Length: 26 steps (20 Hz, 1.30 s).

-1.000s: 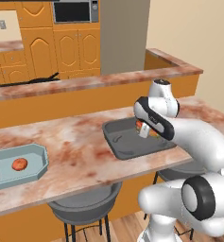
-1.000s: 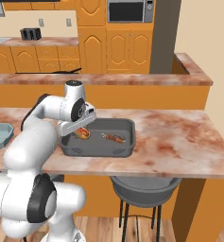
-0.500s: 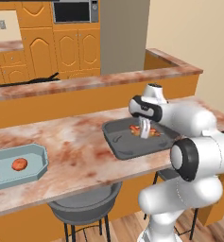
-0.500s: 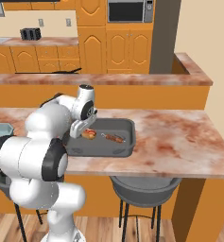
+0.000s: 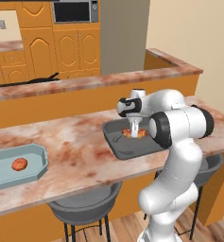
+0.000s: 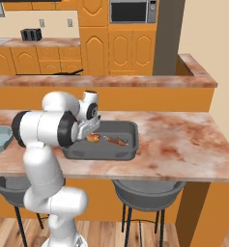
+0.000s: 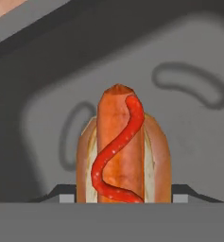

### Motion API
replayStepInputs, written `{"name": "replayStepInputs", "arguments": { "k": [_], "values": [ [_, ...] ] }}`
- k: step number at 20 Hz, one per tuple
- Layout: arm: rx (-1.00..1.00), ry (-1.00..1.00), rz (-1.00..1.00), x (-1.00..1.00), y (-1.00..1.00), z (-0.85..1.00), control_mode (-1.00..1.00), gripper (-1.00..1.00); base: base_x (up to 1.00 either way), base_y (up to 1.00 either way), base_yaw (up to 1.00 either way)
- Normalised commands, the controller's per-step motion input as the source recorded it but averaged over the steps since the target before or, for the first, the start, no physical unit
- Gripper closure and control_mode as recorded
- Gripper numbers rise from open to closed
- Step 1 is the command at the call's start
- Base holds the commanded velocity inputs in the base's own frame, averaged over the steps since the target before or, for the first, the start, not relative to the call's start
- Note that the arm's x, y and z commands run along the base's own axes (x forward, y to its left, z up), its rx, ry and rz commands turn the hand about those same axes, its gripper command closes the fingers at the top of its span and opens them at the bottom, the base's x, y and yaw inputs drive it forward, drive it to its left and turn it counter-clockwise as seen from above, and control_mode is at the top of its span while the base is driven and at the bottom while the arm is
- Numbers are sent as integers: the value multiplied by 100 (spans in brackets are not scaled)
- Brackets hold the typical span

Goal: Place the cold items (mango and squash) from the fridge in one tupperware on the dining counter. Place the warm items (kebab skewer and hot dog) in the stove area in another tupperware.

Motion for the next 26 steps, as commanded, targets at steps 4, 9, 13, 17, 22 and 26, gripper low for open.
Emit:
{"name": "replayStepInputs", "arguments": {
  "k": [4,9,13,17,22,26],
  "values": [
    [-3,1,0,22,0,-37,-100,100,0,0,0],
    [0,-2,0,0,0,-13,-100,100,0,0,0],
    [-5,-3,0,0,0,-70,-100,100,0,0,0],
    [-12,-3,0,0,4,-39,-100,100,0,0,0],
    [0,0,0,0,0,0,-100,-100,0,0,0],
    [-1,0,-3,-8,0,13,-100,-100,0,0,0]
  ]
}}
